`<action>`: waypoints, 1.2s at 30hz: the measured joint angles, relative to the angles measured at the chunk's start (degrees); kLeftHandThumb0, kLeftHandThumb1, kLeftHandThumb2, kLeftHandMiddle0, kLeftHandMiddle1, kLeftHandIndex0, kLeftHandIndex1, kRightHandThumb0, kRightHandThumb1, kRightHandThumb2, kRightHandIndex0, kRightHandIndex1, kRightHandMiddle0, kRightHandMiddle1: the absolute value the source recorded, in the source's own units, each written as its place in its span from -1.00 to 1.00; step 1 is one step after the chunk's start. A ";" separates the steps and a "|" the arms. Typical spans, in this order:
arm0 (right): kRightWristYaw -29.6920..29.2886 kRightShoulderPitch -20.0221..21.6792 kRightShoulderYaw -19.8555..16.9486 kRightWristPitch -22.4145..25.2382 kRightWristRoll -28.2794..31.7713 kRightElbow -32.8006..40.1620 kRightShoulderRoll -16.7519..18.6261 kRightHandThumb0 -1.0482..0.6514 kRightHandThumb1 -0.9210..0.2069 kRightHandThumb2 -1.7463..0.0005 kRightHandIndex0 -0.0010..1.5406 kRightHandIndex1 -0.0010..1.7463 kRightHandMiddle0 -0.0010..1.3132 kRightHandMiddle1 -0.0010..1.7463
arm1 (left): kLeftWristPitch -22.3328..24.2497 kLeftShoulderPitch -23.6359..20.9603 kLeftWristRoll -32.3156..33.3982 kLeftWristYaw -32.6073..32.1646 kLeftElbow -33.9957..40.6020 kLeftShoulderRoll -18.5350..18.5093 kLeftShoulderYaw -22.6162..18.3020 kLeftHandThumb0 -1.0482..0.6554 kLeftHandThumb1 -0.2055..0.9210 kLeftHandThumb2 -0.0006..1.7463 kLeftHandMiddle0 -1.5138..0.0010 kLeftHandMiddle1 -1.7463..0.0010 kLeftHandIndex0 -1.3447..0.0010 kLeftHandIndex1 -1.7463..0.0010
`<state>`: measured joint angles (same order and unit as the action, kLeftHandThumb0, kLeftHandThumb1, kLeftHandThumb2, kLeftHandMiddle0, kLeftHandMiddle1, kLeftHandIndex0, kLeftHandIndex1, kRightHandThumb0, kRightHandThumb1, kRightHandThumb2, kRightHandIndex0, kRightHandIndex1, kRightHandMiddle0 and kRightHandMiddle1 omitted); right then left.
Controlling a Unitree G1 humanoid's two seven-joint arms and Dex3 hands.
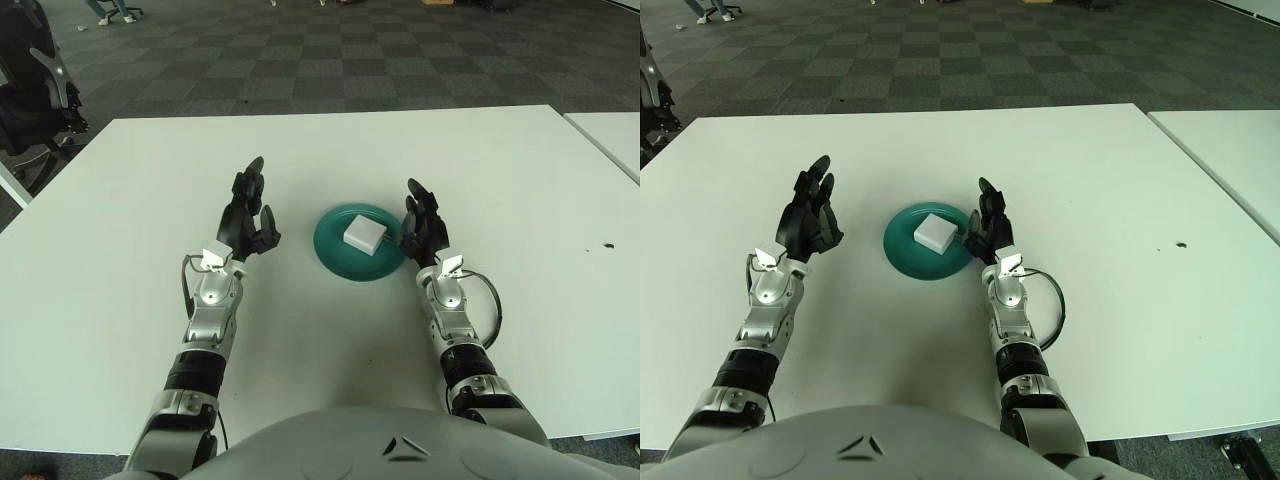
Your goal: Put the charger into the plate.
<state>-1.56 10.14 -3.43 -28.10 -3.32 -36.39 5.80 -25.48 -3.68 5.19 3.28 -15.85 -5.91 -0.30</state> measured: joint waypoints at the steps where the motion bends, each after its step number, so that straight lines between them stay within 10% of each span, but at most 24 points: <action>1: 0.10 -0.03 -0.01 -0.01 0.11 0.07 0.00 -0.66 -1.00 -0.10 -0.81 -1.00 -1.00 -0.54 | 0.04 0.07 -0.10 -0.21 -0.01 0.02 -0.24 -1.00 1.00 0.35 0.89 1.00 1.00 0.74; 36: 0.87 0.17 -1.77 -1.39 0.62 -1.07 -1.05 -0.74 -1.00 -0.11 -0.86 -1.00 -1.00 -0.51 | -0.09 12.29 -10.65 -12.72 5.55 11.36 2.19 -0.87 1.00 0.27 0.67 0.99 1.00 0.25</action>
<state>-0.69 10.30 -5.20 -29.50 -2.69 -37.46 4.75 -25.56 8.61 -5.46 -9.44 -10.30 5.46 1.89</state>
